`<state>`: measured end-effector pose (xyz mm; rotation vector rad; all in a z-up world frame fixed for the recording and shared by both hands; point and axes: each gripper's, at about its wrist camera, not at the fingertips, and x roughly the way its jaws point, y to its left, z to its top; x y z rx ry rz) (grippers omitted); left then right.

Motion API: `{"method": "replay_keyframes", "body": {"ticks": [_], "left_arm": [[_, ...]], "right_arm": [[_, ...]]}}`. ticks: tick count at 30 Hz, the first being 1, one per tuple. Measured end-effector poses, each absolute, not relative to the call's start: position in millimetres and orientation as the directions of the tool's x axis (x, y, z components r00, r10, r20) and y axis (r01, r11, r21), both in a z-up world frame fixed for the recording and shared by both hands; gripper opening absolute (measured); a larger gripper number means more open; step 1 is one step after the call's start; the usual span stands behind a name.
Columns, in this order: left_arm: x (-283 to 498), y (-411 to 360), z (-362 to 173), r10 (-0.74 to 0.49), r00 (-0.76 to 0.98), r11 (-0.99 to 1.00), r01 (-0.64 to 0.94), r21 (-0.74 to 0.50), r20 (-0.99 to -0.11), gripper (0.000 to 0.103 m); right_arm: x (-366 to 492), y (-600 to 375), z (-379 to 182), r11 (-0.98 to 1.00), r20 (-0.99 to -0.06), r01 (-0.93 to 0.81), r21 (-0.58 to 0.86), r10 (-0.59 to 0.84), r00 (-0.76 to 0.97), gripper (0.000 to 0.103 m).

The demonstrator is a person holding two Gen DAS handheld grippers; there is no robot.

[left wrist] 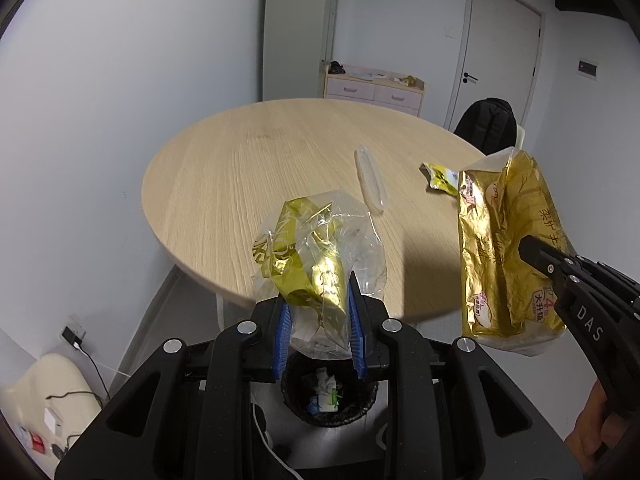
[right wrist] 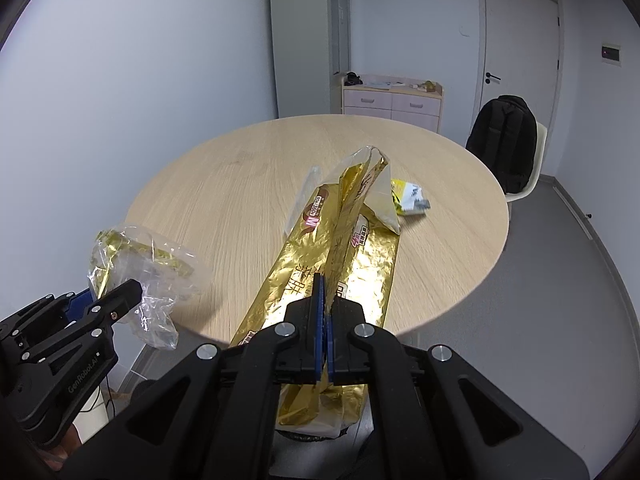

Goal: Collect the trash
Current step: 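Lift both held items off the table and carry them down over the bin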

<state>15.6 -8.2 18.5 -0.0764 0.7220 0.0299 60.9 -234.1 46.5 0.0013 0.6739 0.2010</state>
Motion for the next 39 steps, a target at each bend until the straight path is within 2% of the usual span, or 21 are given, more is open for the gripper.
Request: {"method": "replay_keyframes", "body": {"ticks": [22,39], "left_arm": [[-36.2,-17.1,-61.2,-0.030,0.690,0.997,-0.032,-0.073,-0.723,0.024],[-45.2,-14.4,-123.9,-0.042,0.632,0.996,-0.038,-0.085,-0.773,0.024]], "right_arm": [[11.6,-232.7,-20.7,0.983,-0.667,-0.178,0.051,0.166,0.726,0.000],[-0.9,-224.2,-83.0,0.986,-0.718,-0.167,0.028,0.136,0.683,0.000]]}}
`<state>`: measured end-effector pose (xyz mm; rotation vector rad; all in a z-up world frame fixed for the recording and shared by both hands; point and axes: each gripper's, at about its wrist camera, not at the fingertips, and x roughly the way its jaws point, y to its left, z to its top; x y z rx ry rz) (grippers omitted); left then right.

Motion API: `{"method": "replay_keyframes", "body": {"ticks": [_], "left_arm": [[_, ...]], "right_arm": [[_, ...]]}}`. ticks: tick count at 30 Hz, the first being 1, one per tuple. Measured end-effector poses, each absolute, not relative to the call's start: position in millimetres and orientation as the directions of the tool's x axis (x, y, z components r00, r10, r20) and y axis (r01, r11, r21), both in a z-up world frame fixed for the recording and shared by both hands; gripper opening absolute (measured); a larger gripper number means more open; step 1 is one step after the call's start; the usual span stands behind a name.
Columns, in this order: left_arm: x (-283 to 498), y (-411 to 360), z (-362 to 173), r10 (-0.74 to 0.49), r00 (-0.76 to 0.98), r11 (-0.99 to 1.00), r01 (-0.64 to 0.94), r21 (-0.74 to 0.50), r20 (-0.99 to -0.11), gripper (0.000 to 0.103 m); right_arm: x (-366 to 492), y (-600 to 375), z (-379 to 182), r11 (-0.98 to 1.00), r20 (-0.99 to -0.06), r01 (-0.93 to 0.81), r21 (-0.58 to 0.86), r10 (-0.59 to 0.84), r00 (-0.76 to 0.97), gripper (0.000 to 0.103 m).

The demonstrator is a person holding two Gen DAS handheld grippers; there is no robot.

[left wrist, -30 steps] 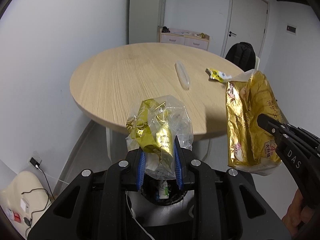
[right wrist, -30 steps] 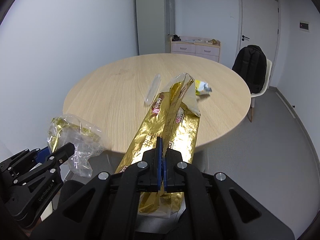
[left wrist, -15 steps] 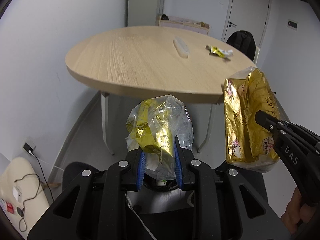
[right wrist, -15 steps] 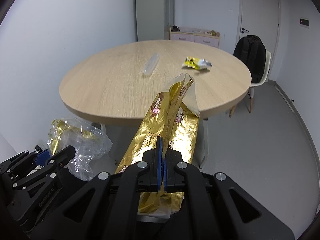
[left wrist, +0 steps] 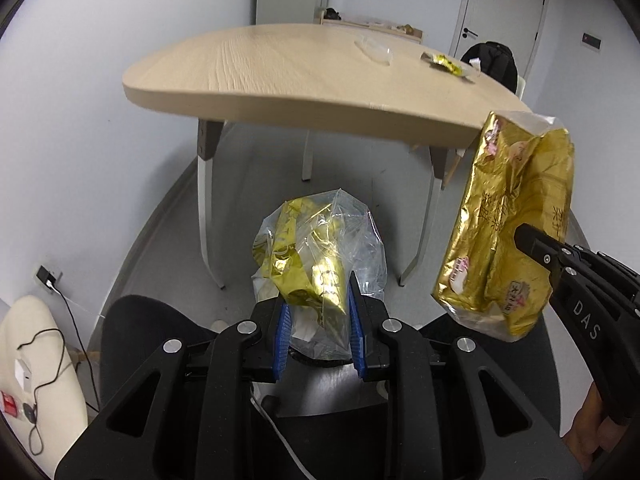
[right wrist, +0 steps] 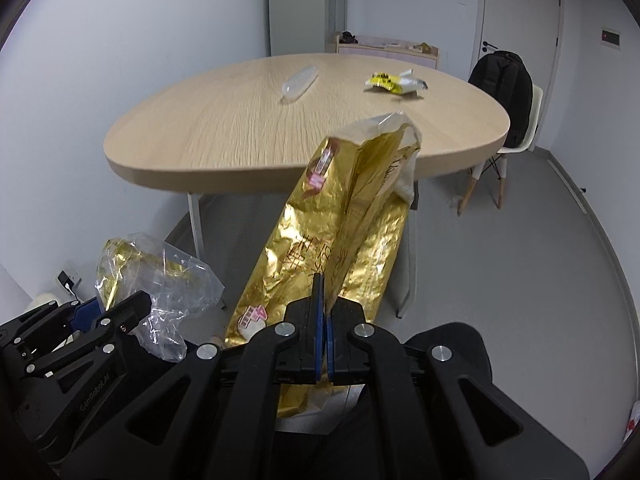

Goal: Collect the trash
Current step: 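Lift both held items off the table and carry them down over the bin, then open the right tool to drop the gold wrapper into the bin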

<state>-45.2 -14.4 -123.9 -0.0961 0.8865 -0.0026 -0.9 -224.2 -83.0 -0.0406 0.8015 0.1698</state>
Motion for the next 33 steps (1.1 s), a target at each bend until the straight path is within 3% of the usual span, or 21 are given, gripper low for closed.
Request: {"method": "replay_keyframes", "body": {"ticks": [33], "left_arm": [[64.7,2.0,-275.1,-0.043,0.487,0.995,-0.056,-0.081,-0.872,0.025]], "right_arm": [[115.6,-196.2,-253.3,0.983,-0.890,-0.180,0.043,0.120,0.440,0.000]]}}
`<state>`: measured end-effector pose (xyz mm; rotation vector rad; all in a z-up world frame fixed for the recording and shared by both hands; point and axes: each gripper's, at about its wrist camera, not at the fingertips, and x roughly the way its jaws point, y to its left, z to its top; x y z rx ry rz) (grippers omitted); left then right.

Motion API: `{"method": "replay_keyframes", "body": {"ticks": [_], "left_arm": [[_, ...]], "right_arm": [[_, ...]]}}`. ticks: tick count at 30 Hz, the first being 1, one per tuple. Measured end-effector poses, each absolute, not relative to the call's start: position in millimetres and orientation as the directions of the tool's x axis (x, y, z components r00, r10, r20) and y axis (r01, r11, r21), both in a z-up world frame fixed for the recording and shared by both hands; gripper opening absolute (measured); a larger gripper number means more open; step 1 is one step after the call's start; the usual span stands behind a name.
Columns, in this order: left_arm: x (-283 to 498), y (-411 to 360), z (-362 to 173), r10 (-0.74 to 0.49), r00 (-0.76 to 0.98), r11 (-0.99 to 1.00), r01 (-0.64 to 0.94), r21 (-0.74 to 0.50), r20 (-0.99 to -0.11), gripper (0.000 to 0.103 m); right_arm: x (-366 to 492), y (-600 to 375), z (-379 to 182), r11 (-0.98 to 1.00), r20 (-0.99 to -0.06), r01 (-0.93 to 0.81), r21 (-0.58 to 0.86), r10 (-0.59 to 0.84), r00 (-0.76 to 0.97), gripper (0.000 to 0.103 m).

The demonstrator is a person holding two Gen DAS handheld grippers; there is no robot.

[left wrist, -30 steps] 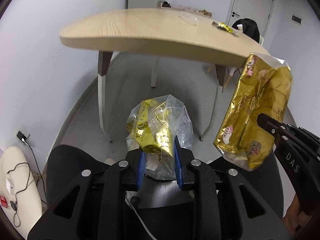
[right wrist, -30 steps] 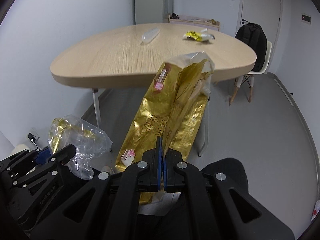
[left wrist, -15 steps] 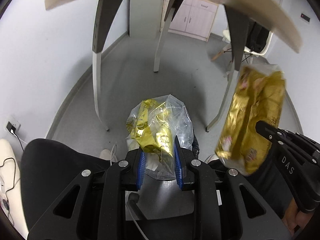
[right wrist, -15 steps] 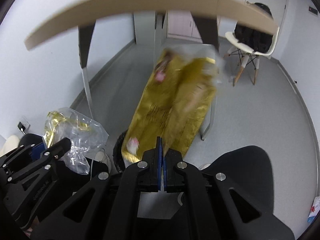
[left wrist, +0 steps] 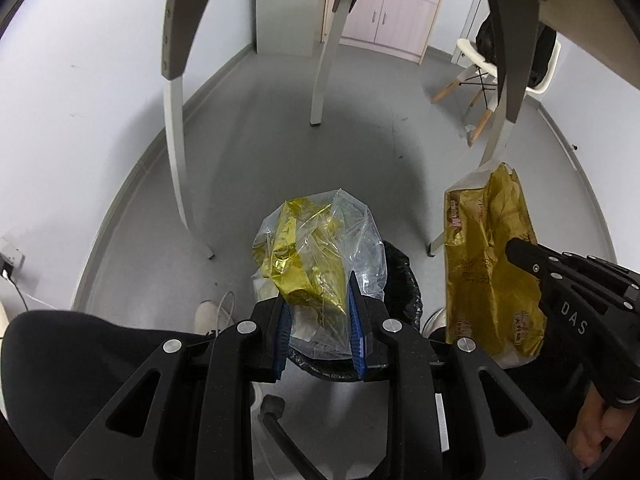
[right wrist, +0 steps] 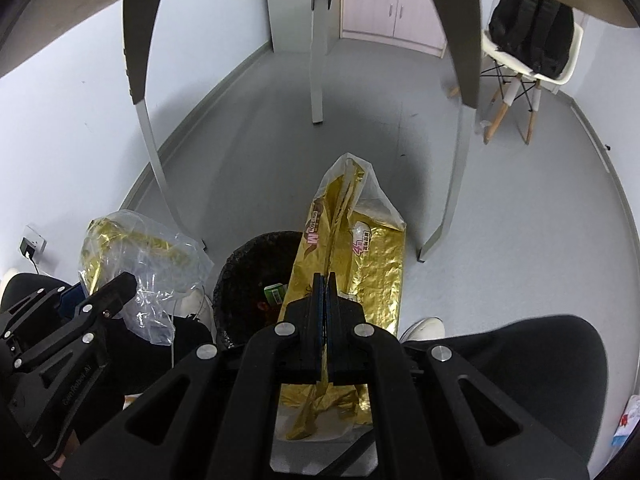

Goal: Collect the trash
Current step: 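Open the right tool to drop the gold wrapper into the bin, then open the left tool to drop the clear plastic bag into the bin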

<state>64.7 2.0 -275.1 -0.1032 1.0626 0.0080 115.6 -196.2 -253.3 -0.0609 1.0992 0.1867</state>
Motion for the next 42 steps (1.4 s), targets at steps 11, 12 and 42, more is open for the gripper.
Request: {"method": "replay_keyframes", "body": {"ticks": [11,12,42], "left_arm": [[102.3,18.1,-317.1,-0.032,0.427,0.992,-0.095,-0.080,-0.904,0.025],[102.9,18.9,-317.7,-0.031,0.424,0.992,-0.098,-0.080,-0.905,0.025],[123.2,-17.7,-336.5,-0.077,0.369,0.996,-0.020,-0.091,-0.926,0.025]], "right_arm": [[154.5,-180.0,-289.6,0.979,-0.917,-0.202,0.035,0.112,0.383,0.000],[157.8,-177.9,-292.3,0.978,-0.919,-0.205,0.037,0.113,0.377,0.000],[167.1,-217.0,-296.7,0.994,-0.886,-0.105,-0.012,0.038,0.461,0.095]]}}
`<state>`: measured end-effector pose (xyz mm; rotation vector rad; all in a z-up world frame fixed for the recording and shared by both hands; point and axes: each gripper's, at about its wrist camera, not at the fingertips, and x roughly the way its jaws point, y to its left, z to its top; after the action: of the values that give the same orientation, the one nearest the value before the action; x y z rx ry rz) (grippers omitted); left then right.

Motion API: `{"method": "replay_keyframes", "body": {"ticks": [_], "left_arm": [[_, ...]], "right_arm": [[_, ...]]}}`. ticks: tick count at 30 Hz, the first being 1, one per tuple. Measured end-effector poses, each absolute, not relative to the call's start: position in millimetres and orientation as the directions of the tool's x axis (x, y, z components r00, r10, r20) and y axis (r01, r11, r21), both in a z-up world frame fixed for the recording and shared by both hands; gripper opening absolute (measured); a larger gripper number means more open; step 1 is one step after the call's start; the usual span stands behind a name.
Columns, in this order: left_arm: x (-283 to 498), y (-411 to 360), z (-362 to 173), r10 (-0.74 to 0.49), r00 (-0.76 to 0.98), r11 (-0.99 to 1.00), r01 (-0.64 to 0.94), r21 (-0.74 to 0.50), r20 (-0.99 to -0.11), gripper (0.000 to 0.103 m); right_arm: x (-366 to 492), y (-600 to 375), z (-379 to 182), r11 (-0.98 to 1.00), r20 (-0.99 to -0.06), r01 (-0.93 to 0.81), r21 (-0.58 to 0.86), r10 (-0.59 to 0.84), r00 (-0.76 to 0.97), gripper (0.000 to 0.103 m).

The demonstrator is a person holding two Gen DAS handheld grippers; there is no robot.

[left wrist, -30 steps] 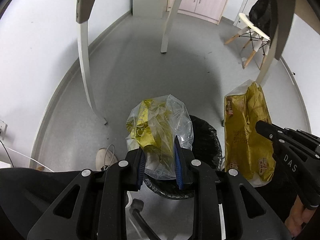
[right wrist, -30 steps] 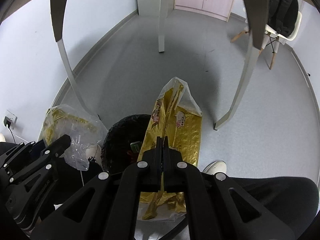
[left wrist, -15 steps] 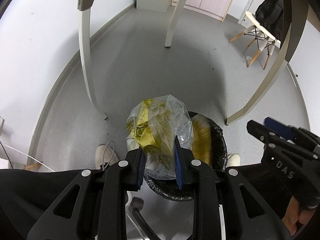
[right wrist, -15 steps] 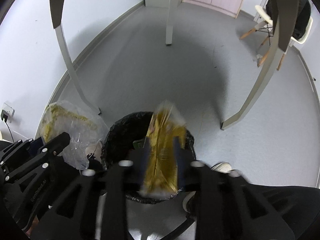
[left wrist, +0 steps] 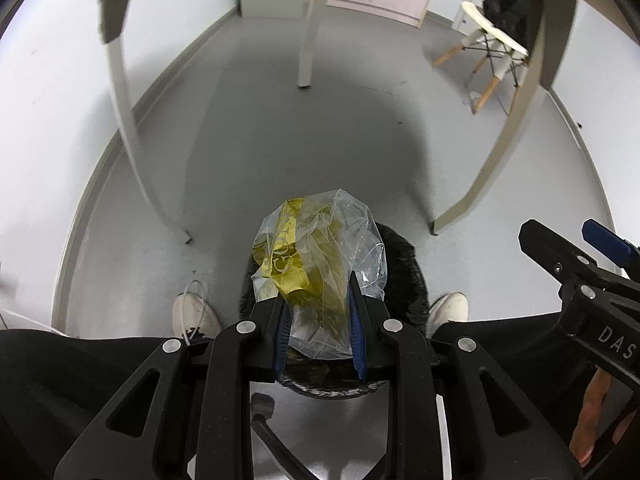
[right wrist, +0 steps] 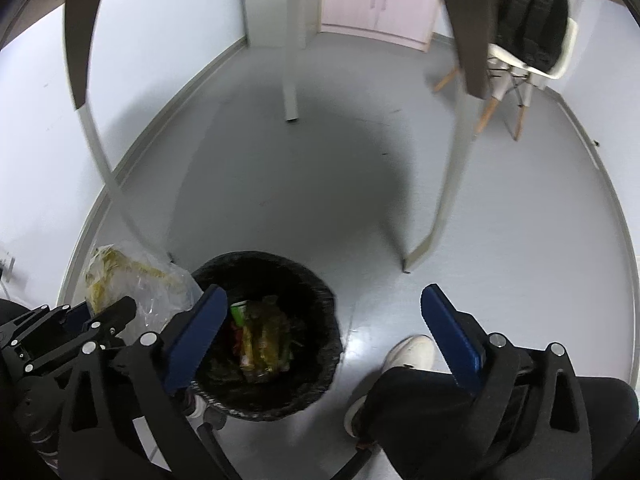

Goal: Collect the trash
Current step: 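Open the left tool to drop the clear plastic bag into the bin, then raise both open tools back up toward the table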

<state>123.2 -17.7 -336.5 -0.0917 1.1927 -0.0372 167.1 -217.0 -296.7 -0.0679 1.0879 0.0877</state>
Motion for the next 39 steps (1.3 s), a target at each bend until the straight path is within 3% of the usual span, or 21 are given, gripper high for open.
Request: {"method": "replay_keyframes", "body": {"ticks": [5,13,24,39], "left_arm": [[126.5,-38.5,-339.5,-0.097,0.359,0.995,0.018,-0.097,-0.928,0.026],[130.6,-50.1,-343.8,-0.105,0.347,0.994,0.031,-0.101,-0.932,0.039],[127.1,-46.1,-339.4,-0.086,0.373,0.996,0.013,-0.087,-0.924,0.072],[110.1,-40.9,-313.5,-0.071,0.435,0.997,0.015,-0.072,-0.897,0.096]], "right_arm": [[163.5,-246.5,-297.3,0.999,-0.887,-0.047,-0.006,0.016,0.461,0.095],[161.0,-267.0,-299.0,1.000,-0.891,-0.003,-0.003,-0.001,0.454,0.095],[167.5,-264.9,-299.3,1.000,-0.897,-0.011,0.001,0.006,0.442,0.095],[151.9,-265.9,-286.7,1.000,-0.885,-0.009,0.016,0.018,0.466,0.095]]}}
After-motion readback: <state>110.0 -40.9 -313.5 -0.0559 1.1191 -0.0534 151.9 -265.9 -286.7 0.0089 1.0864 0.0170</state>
